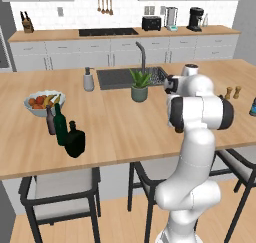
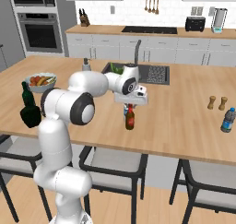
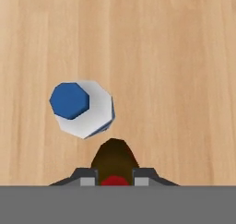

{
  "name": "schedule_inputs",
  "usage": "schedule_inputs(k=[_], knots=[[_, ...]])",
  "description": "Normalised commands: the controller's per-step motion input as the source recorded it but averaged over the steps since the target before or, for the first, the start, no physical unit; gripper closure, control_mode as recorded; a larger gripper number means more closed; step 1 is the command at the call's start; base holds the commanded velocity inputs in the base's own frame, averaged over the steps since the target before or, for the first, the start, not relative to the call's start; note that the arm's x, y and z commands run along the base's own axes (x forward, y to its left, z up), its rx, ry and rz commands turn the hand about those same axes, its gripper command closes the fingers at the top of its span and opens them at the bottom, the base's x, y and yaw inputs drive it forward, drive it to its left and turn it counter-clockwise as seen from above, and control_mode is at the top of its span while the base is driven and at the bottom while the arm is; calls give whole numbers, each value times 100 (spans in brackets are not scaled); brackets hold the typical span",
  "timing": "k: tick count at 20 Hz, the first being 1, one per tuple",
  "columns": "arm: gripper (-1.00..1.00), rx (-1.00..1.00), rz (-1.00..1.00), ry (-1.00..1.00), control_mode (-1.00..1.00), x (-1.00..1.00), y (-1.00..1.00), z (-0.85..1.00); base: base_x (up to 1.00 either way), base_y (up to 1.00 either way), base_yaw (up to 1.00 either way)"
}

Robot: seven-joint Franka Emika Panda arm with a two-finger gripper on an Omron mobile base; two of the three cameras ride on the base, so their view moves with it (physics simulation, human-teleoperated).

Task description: Move the plastic bottles in the middle to the plastics group, and the glass bottles in the middle to the glass group.

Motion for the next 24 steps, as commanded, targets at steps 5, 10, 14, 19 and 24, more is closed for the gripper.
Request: schedule_inputs(k=[5,10,14,19,24], knots=[[100,3,0,7,-100,0,2,-3,0,0,0],[100,18,0,1,-100,-34,33,30,0,0,0],[100,10,0,0,-100,-39,64,34,0,0,0],[100,0,0,0,-100,-31,96,17,0,0,0],[100,0,0,0,-100,-33,100,6,0,0,0]])
